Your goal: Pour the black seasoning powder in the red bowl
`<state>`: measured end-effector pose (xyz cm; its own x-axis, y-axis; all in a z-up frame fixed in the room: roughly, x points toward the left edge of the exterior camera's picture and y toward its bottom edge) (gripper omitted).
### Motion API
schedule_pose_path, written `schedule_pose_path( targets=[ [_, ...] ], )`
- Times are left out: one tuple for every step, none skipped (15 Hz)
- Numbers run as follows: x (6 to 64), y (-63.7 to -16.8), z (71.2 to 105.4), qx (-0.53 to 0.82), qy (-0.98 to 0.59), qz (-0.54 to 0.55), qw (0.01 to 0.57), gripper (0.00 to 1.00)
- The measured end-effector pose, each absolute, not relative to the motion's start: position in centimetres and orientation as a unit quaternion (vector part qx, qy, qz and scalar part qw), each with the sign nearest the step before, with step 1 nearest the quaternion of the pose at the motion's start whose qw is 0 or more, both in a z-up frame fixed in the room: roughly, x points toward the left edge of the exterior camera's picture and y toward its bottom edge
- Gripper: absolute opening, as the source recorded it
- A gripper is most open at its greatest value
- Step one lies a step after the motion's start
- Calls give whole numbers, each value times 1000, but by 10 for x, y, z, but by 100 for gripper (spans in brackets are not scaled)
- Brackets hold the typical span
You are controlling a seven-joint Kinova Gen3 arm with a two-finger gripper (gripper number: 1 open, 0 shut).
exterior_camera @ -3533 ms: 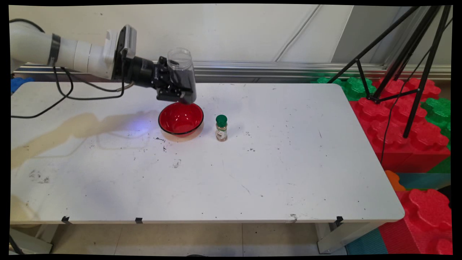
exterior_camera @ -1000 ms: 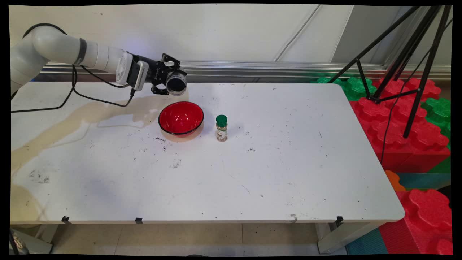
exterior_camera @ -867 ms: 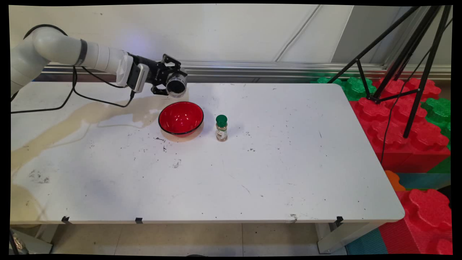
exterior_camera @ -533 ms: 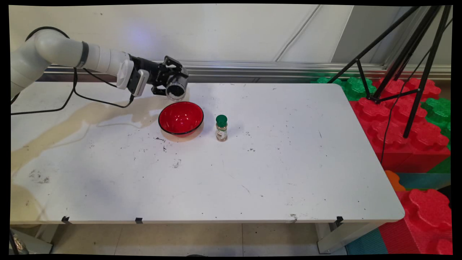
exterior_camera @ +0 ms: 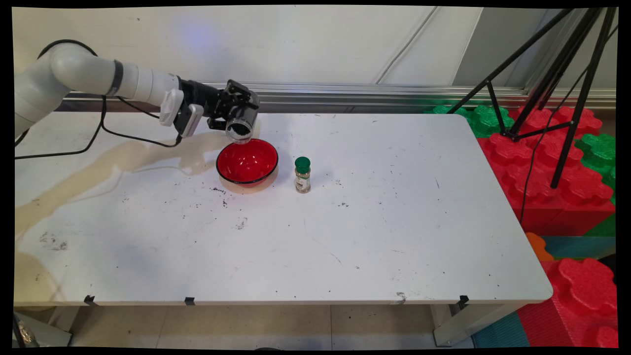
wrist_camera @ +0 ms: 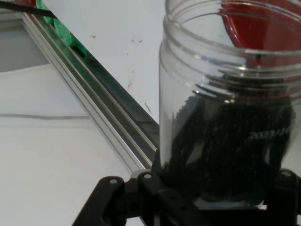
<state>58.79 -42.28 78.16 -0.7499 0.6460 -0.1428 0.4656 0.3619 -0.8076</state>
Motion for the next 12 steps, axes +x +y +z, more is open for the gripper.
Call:
schedule_pose_path(
  targets=[
    [587,-423,781,-347,-815,453,95,0],
    [587,-423,781,-353,-813,454,92,0],
    [587,-422,781,-360,-809,456,87,0],
    [586,-422,780,-365,-807,457,84,0],
    [586,-422,780,-373,-803,458,79,0],
    [586,-422,780,-378,-800,459,76,0],
    [585,-422,780,-385,-797,461,72,0],
    [585,-421,780,-389,-794,462,69,0],
    [584,-421,780,-396,-790,463,65,0],
    [584,-420,780,-404,-785,465,60,0],
    [583,-420,780,-411,-781,467,55,0],
    [583,-420,781,-417,-777,469,51,0]
  ],
)
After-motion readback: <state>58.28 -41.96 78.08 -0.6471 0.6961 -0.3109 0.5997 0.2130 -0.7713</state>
